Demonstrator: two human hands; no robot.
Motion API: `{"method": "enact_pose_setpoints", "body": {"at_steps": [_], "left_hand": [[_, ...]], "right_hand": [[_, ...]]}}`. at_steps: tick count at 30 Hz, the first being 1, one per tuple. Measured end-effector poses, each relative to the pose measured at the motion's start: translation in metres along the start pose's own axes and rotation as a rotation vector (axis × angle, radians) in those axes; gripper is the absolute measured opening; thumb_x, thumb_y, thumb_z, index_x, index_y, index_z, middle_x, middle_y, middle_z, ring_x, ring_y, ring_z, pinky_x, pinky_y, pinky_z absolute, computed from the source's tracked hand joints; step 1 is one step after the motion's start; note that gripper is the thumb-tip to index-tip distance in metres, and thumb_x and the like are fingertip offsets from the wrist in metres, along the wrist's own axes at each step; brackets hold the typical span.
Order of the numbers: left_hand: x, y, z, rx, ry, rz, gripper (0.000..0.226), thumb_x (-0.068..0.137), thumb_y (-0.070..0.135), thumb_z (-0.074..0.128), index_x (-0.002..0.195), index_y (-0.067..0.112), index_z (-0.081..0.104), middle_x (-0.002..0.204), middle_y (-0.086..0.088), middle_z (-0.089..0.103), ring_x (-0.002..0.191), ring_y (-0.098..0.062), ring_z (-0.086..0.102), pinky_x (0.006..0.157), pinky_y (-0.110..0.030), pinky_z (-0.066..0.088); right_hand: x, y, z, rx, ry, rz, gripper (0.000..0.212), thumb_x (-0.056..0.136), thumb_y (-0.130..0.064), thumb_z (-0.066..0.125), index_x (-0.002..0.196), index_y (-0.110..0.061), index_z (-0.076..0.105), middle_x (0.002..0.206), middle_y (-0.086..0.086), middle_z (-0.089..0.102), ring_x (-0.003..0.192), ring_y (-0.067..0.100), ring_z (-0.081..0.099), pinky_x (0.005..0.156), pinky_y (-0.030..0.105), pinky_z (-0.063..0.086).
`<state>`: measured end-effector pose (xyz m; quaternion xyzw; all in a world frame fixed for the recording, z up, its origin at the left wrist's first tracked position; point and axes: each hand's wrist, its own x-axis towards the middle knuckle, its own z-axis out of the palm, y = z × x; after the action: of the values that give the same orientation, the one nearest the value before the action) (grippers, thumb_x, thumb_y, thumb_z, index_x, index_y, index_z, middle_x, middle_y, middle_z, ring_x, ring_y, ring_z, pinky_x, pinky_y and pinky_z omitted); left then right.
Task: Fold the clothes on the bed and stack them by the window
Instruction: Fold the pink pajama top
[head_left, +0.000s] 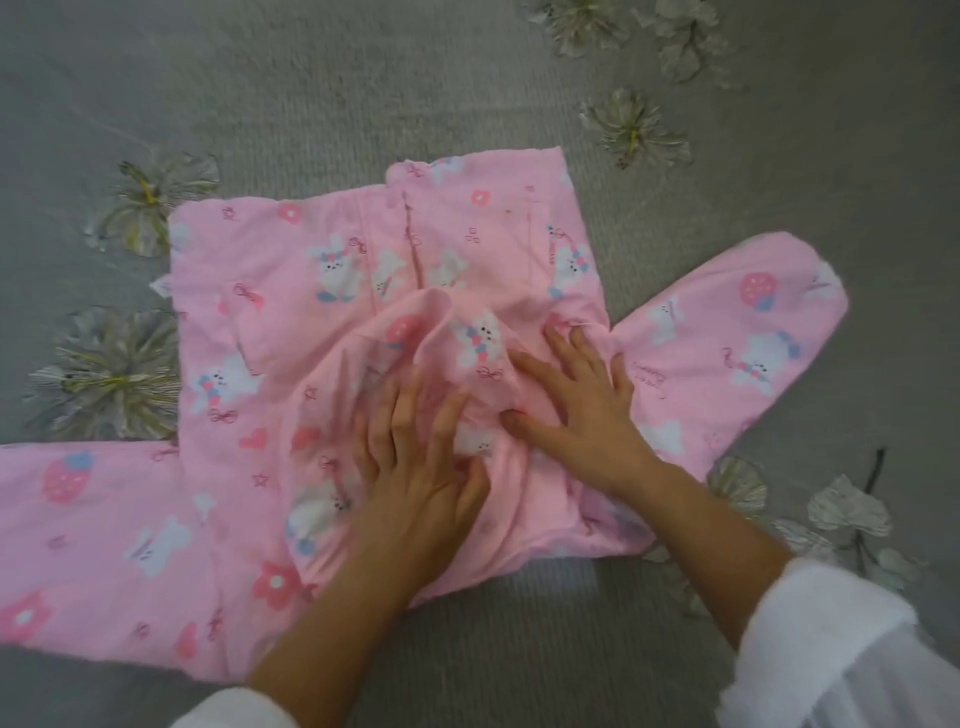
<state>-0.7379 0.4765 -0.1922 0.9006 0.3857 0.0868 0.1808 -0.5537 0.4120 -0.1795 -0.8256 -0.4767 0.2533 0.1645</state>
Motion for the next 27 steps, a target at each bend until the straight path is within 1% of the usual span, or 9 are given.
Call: {"method": "enact_pose_setpoints", "body": {"at_steps": [5, 7, 9, 12, 15, 18, 22, 24, 27], "left_hand": [[0.036, 0.01, 0.016, 0.182, -0.019, 0.075, 0.061, 0.088, 0.059, 0.034, 0.146, 0.043, 0.026, 0.16, -0.011, -0.002, 0.143, -0.043, -0.012, 0.107, -0.07, -0.003], [0.045, 0.013, 0.024, 0.216, -0.069, 0.003, 0.063, 0.087, 0.064, 0.03, 0.146, 0.044, 0.023, 0.16, -0.011, -0.006, 0.142, -0.047, -0.013, 0.103, -0.075, -0.005], [0.046, 0.011, 0.031, 0.218, -0.074, -0.02, 0.065, 0.085, 0.067, 0.028, 0.147, 0.046, 0.02, 0.16, -0.01, -0.007, 0.142, -0.047, -0.013, 0.1, -0.076, -0.005], [0.048, 0.01, 0.034, 0.215, -0.067, -0.016, 0.066, 0.086, 0.068, 0.025, 0.147, 0.048, 0.014, 0.161, -0.009, -0.005, 0.143, -0.046, -0.011, 0.1, -0.076, -0.005], [0.049, 0.011, 0.032, 0.218, -0.083, -0.02, 0.065, 0.086, 0.067, 0.023, 0.148, 0.046, 0.014, 0.161, -0.01, -0.001, 0.143, -0.045, -0.009, 0.101, -0.075, -0.005], [0.049, 0.013, 0.029, 0.198, -0.107, -0.031, 0.066, 0.085, 0.065, 0.029, 0.147, 0.046, 0.017, 0.16, -0.011, 0.003, 0.143, -0.045, -0.008, 0.101, -0.077, -0.001], [0.048, 0.016, 0.025, 0.155, -0.124, -0.043, 0.07, 0.084, 0.062, 0.032, 0.148, 0.04, 0.013, 0.16, -0.012, 0.007, 0.144, -0.042, -0.006, 0.102, -0.076, 0.0], [0.046, 0.013, 0.024, 0.109, -0.119, -0.056, 0.074, 0.084, 0.06, 0.033, 0.149, 0.035, 0.007, 0.16, -0.009, 0.006, 0.146, -0.037, -0.007, 0.105, -0.073, 0.0], [0.045, 0.01, 0.022, 0.051, -0.105, -0.098, 0.086, 0.084, 0.057, 0.035, 0.151, 0.022, -0.005, 0.16, -0.002, 0.001, 0.147, -0.028, -0.007, 0.11, -0.068, 0.001]], "right_hand": [[-0.038, 0.051, -0.042, 0.204, 0.698, 0.493, 0.064, 0.076, -0.03, 0.063, 0.133, -0.009, 0.046, 0.139, 0.017, 0.037, 0.126, 0.033, 0.038, 0.105, 0.045, 0.033], [-0.044, 0.073, -0.052, 0.453, 0.749, 0.876, 0.07, 0.077, -0.018, 0.07, 0.137, -0.007, 0.035, 0.139, 0.015, 0.033, 0.12, 0.031, 0.044, 0.098, 0.043, 0.042], [-0.037, 0.081, -0.057, 0.848, 0.735, 0.967, 0.06, 0.079, -0.011, 0.071, 0.131, -0.005, 0.042, 0.131, 0.01, 0.051, 0.105, 0.023, 0.059, 0.085, 0.036, 0.05], [-0.019, 0.068, -0.074, 1.234, 0.767, 0.853, 0.029, 0.076, -0.008, 0.073, 0.104, -0.01, 0.065, 0.101, 0.007, 0.072, 0.087, 0.023, 0.07, 0.073, 0.037, 0.058], [-0.004, 0.04, -0.082, 1.1, 0.76, 0.62, 0.028, 0.072, -0.021, 0.072, 0.099, -0.016, 0.068, 0.091, -0.004, 0.073, 0.086, 0.011, 0.069, 0.073, 0.029, 0.055], [0.012, 0.004, -0.071, 0.688, 0.649, 0.306, 0.041, 0.08, -0.038, 0.058, 0.118, -0.024, 0.057, 0.111, -0.007, 0.057, 0.105, -0.001, 0.054, 0.093, 0.017, 0.04], [0.041, -0.025, -0.038, 0.255, 0.29, 0.115, 0.054, 0.093, -0.049, 0.032, 0.142, -0.048, 0.01, 0.157, -0.003, 0.022, 0.145, 0.013, 0.012, 0.115, 0.042, 0.003], [0.048, -0.03, -0.02, 0.217, 0.111, 0.048, 0.046, 0.101, -0.043, 0.029, 0.144, -0.047, 0.014, 0.159, -0.013, 0.017, 0.147, 0.005, 0.003, 0.113, 0.035, -0.013], [0.048, -0.024, -0.01, 0.168, 0.175, 0.004, 0.05, 0.097, -0.037, 0.037, 0.146, -0.026, 0.036, 0.154, -0.006, 0.033, 0.145, 0.009, 0.02, 0.113, 0.029, -0.005]]}}
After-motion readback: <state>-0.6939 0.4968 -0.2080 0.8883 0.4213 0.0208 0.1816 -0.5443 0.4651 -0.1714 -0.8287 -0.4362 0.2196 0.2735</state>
